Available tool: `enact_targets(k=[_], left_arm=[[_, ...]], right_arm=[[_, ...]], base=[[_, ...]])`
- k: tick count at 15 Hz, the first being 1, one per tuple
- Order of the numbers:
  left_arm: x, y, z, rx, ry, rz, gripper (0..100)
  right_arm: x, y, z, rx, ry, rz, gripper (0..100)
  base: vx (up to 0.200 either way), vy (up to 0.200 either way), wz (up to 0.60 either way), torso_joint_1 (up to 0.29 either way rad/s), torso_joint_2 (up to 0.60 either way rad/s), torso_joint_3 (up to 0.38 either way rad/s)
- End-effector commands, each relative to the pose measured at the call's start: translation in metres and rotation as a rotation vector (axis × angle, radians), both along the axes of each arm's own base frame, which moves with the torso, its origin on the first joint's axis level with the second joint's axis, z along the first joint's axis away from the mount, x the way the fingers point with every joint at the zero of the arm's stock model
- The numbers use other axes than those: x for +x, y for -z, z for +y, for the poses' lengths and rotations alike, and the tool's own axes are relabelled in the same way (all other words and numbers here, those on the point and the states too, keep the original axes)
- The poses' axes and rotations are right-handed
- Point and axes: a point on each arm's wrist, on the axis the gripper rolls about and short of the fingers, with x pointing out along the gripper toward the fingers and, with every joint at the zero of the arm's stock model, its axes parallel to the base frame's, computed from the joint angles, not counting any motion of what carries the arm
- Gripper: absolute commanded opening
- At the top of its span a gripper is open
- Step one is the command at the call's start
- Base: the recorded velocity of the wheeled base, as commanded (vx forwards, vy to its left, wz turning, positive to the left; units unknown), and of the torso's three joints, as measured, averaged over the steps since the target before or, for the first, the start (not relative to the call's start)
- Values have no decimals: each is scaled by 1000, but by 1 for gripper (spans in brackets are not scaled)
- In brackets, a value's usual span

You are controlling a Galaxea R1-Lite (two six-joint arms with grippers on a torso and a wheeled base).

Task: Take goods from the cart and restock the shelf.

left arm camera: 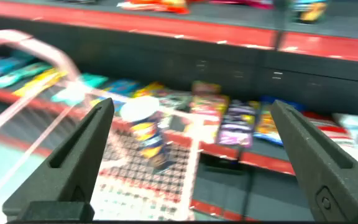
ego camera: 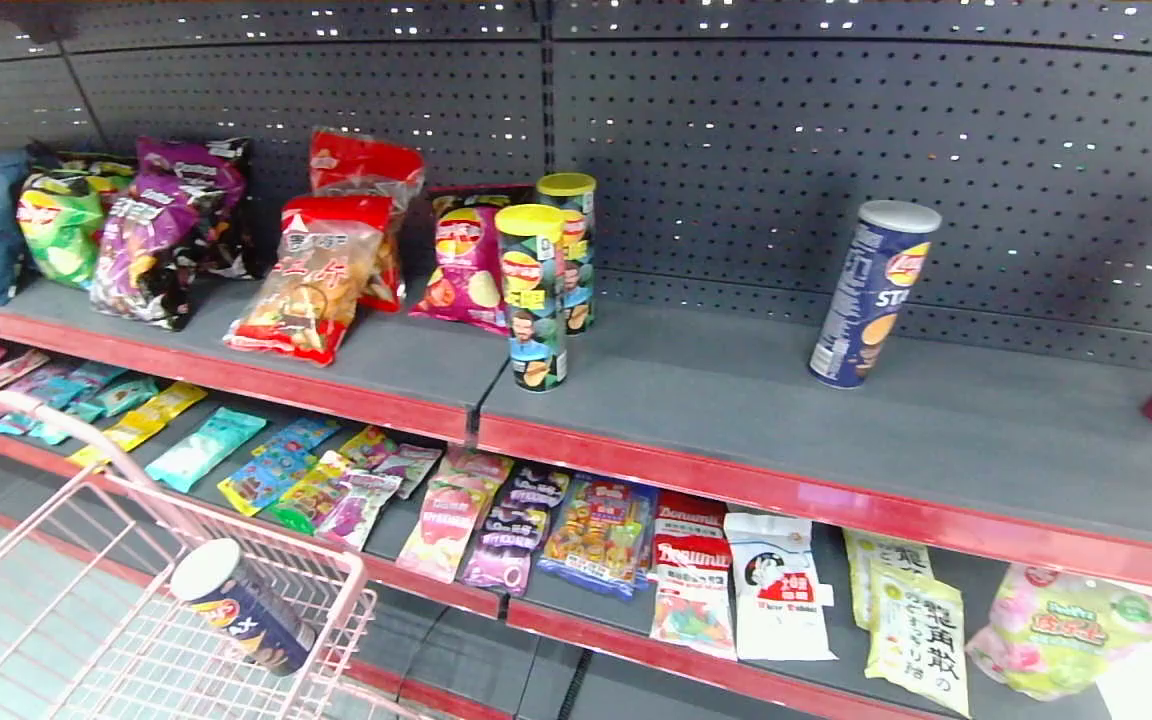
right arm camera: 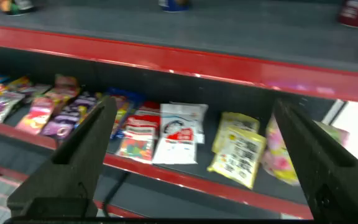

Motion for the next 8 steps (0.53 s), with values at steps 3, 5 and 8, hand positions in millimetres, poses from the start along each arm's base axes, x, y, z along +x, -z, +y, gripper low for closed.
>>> enact_targets(k=[3, 5, 8], left_arm=[[0, 0, 0, 0, -2, 0, 100], [0, 0, 0, 0, -2, 0, 100], [0, 0, 0, 0, -2, 0, 100]], right_arm=[[0, 0, 0, -2, -1, 1, 100], [0, 0, 0, 0, 1, -1, 100], [0, 0, 0, -11, 4, -2, 100]], base=[[0, 0, 600, -2, 4, 1], [0, 0, 300, 1, 1, 4], [0, 0, 0, 0, 0, 0]])
